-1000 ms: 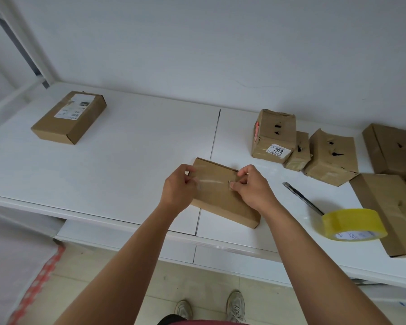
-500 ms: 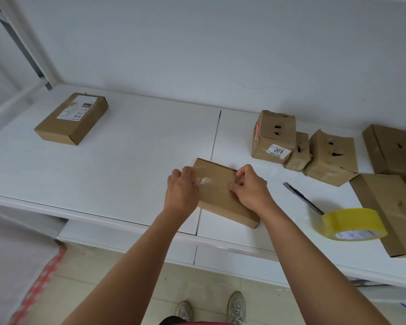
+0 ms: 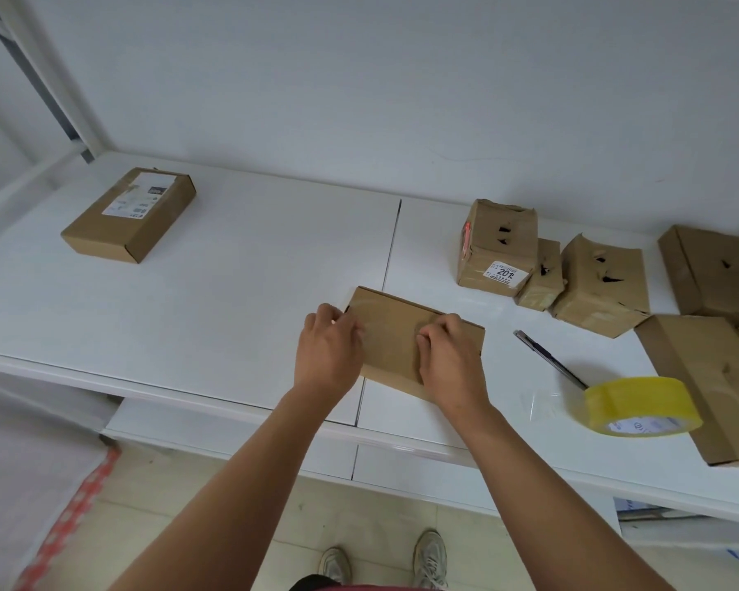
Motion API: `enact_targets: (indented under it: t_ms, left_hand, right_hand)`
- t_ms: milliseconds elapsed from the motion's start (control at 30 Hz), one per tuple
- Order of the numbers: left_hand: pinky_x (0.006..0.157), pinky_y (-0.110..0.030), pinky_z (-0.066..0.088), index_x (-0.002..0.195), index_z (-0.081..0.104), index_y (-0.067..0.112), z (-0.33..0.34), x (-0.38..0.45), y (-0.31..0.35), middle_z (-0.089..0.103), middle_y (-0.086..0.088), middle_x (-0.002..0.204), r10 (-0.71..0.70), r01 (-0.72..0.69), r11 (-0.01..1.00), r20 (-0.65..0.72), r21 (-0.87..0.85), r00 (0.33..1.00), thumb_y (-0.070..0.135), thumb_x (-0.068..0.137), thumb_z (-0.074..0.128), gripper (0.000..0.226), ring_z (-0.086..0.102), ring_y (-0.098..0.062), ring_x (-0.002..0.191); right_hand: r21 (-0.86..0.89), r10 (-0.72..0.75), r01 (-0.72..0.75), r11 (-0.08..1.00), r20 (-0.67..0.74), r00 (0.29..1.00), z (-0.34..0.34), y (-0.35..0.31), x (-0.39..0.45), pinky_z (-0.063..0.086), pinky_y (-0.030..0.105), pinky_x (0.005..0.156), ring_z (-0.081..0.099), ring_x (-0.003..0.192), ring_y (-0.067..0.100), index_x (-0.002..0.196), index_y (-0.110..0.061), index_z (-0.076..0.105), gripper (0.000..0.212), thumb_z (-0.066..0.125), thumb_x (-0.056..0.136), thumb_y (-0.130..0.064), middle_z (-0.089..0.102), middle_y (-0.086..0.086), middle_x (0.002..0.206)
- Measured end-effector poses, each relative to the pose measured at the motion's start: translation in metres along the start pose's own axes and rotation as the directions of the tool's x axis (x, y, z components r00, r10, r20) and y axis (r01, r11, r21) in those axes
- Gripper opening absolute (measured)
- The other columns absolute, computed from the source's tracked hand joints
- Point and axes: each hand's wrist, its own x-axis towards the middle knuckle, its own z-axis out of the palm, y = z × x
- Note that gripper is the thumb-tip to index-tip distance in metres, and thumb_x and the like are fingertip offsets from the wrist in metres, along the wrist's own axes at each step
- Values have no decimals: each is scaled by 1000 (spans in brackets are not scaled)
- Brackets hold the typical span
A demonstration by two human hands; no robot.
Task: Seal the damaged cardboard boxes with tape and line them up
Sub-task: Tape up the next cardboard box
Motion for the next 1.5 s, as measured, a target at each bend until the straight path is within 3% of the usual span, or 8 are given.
enact_targets:
  t_ms: [100, 200, 333, 933, 1133, 1267, 1400, 1500]
  left_hand:
    - [79, -39, 45, 93, 70, 4, 4, -16, 7, 64, -15, 109, 307, -298, 936, -20, 188, 951, 3, 85, 48, 23, 60, -39, 95]
    - [114, -39, 33, 132, 61, 5, 16, -30, 8, 54, -13, 143, 424, -434, 886, 93, 163, 901, 22, 101, 49, 37, 46, -30, 137]
    - [121, -29, -5, 154, 29, 12, 22, -34, 3, 22, -7, 163, 372, -421, 877, 229, 231, 900, 44, 104, 11, 62, 9, -19, 152]
    - [121, -38, -10, 158, 15, 22, 28, -32, -2, 4, -9, 166, 194, -263, 903, 224, 341, 955, 65, 89, -1, 83, -3, -22, 153]
    - [122, -41, 19, 150, 40, 16, 22, -28, -10, 31, 2, 159, 208, -214, 974, 70, 79, 976, 56, 98, 37, 66, 21, -15, 150]
    - [97, -40, 39, 129, 60, 14, 15, -10, -7, 56, -6, 136, 124, -130, 985, -52, -117, 991, 42, 98, 48, 44, 49, -32, 125]
    - [111, -40, 28, 148, 39, 21, 15, 20, -9, 35, -6, 148, -101, 135, 956, 141, -260, 985, 32, 97, 56, 54, 34, -31, 132]
    - [111, -47, 36, 144, 41, 20, 16, 26, -12, 44, -4, 138, -181, 305, 825, 288, -476, 940, 27, 97, 56, 50, 43, -28, 129]
  right_hand:
    - [-162, -111, 102, 982, -49, 993, -4, -2, -10, 54, 39, 66, 61, 97, 32, 100, -2, 70, 23, 56, 97, -20, 62, 10, 110]
    - [-268, -236, 255, 929, 101, 966, -3, -2, -17, 44, 41, 104, 47, 136, 26, 134, -6, 58, 42, 49, 102, -30, 52, 9, 145]
    - [-286, -168, 281, 916, 363, 917, -1, 7, -16, 3, 36, 123, 3, 152, 12, 158, -18, 17, 56, 13, 106, -41, 10, -5, 165]
    - [-210, -97, 182, 961, 362, 927, 3, 8, -15, -8, 31, 121, -12, 150, 5, 158, -18, 2, 80, -6, 93, -64, -6, -6, 165]
    - [-203, -67, 130, 970, 292, 954, 4, 5, -17, -6, 32, 121, -7, 151, 8, 158, -16, 7, 81, -4, 93, -63, 1, -4, 166]
    - [-33, 112, -108, 994, 147, 983, 4, 4, -7, 22, 39, 117, 14, 151, 20, 155, -12, 24, 70, 25, 100, -57, 12, 3, 165]
    - [-190, 176, -147, 971, 150, 973, -3, 18, 15, 28, 45, 106, 26, 136, 32, 152, -24, 26, 72, 40, 94, -65, 19, 2, 161]
    - [-168, 238, -213, 962, 143, 961, -1, 26, 19, 21, 47, 105, 21, 133, 26, 144, -31, 36, 64, 38, 92, -68, 33, -5, 153]
